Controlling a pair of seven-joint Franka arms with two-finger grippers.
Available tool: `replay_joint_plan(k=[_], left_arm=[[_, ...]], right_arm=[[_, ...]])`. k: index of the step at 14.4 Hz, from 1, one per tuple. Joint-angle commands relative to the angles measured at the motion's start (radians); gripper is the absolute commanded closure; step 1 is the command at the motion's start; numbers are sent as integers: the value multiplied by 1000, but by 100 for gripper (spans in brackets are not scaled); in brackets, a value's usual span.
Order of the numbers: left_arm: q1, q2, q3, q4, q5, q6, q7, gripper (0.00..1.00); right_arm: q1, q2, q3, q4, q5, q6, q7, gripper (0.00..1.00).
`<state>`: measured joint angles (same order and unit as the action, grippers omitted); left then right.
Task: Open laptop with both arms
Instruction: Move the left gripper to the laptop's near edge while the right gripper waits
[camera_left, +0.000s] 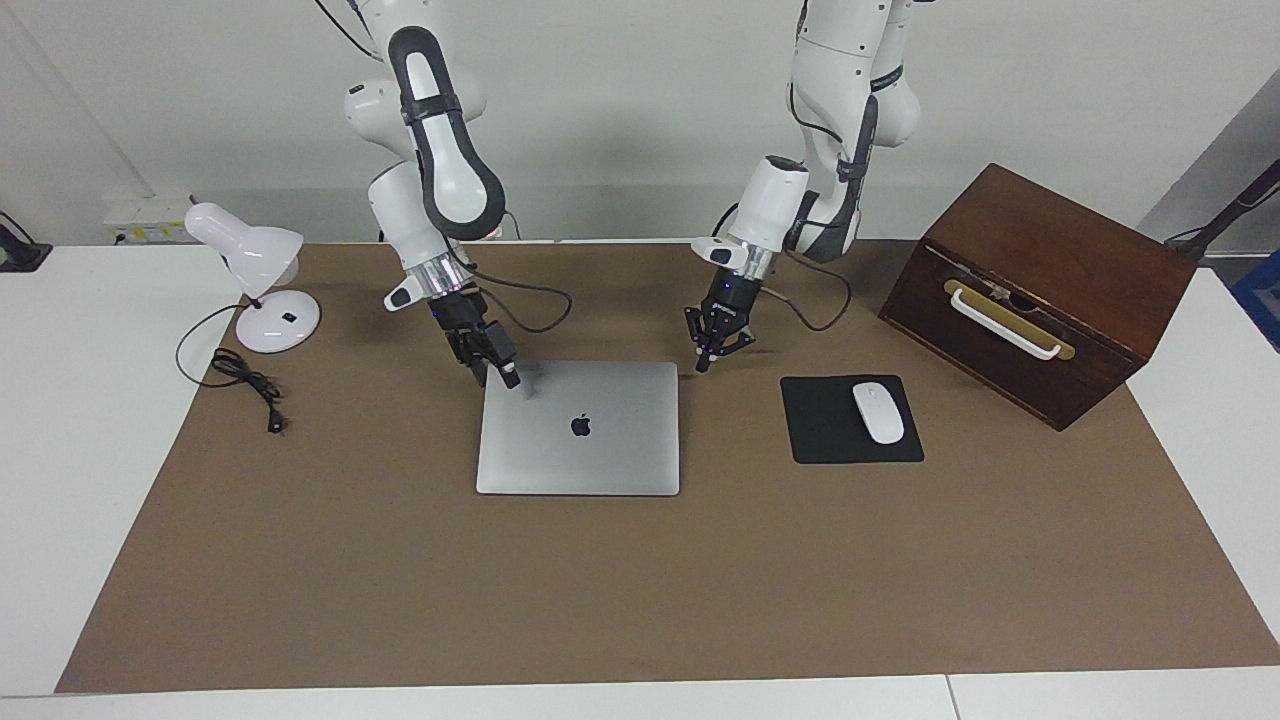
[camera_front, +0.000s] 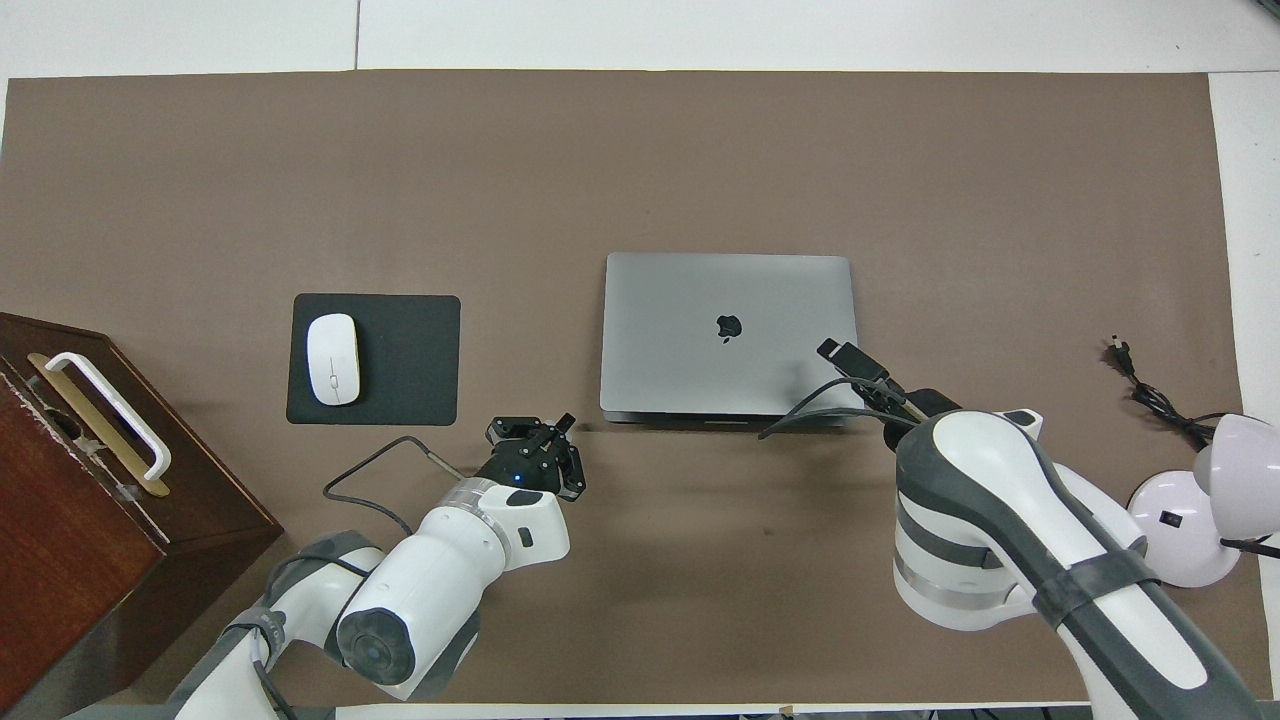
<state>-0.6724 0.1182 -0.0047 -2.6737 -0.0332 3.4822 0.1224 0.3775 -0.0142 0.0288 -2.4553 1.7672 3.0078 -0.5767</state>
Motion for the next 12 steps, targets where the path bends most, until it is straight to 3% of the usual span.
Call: replay_joint_plan(k=[1, 12], left_arm=[[-48, 15, 15, 30, -52, 23, -6, 100], [-82, 123, 15, 132, -63, 23, -4, 100]], right_arm=[[9, -15, 5, 13, 46, -18, -14, 0], [12, 16, 5, 56, 77, -24, -14, 0]])
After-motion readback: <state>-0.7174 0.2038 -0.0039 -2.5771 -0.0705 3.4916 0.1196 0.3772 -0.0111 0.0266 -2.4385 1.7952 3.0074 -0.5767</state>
